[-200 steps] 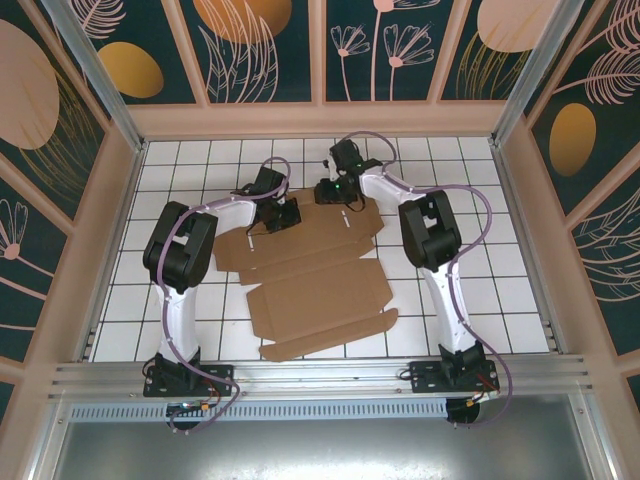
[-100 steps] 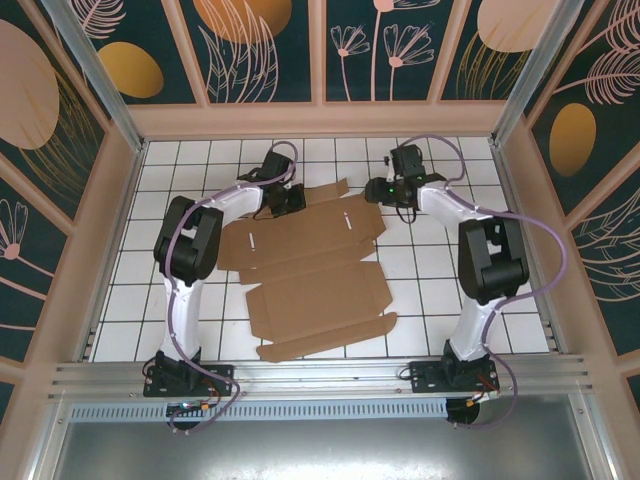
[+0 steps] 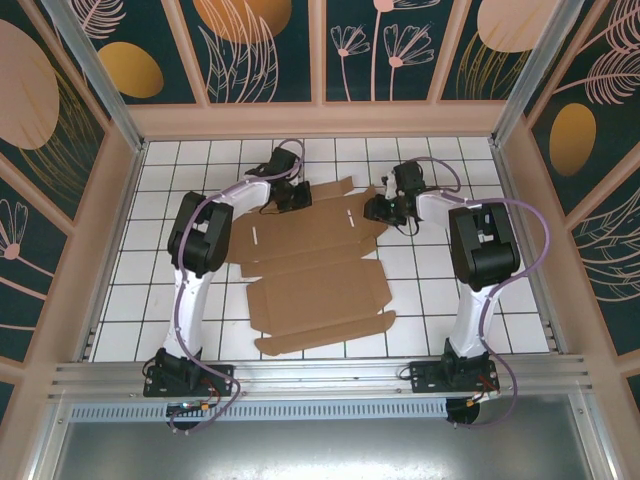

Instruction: Fold the paper box

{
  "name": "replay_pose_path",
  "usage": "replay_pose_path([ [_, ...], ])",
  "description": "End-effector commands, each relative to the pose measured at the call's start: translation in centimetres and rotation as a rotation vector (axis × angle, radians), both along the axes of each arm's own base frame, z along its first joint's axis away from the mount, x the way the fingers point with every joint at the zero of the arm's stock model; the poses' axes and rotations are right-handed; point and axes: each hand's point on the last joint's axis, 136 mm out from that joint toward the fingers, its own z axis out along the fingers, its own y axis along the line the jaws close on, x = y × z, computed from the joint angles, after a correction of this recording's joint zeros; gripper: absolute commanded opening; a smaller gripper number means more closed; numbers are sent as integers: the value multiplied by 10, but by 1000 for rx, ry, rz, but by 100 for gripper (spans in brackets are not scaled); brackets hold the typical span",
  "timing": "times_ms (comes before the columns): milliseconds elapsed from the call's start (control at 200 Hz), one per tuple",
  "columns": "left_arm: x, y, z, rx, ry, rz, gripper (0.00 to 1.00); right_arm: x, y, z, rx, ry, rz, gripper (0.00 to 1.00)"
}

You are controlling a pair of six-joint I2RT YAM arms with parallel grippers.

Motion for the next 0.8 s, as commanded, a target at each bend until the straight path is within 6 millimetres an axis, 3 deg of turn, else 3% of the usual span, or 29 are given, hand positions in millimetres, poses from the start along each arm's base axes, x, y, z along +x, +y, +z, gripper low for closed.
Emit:
replay_pose_path([
  [0, -3, -6, -13, 15, 41, -31, 0, 0, 5, 8, 85, -20, -18, 36],
  [85, 1, -17, 3, -49, 32, -43, 0, -3, -1, 6, 84, -24, -56, 27],
  [180, 3, -21, 44, -113, -36, -34, 0, -1, -9, 10, 73, -50, -86, 19],
  [260, -7, -19, 73, -162, -74, -11, 0, 1, -11, 11, 62, -54, -87, 15],
  [315, -18, -10, 78, -174, -71, 20, 0, 1, -11, 13, 60, -61, -86, 15],
  [380, -34, 1, 70, -174, -42, 57, 0, 0, -12, 13, 53, -63, -83, 14],
  [550, -72, 25, 26, -141, 64, 142, 0, -2, -15, 11, 27, -65, -78, 14],
  [796, -80, 33, -10, -89, 122, 161, 0, -3, -11, 15, 18, -57, -60, 14],
])
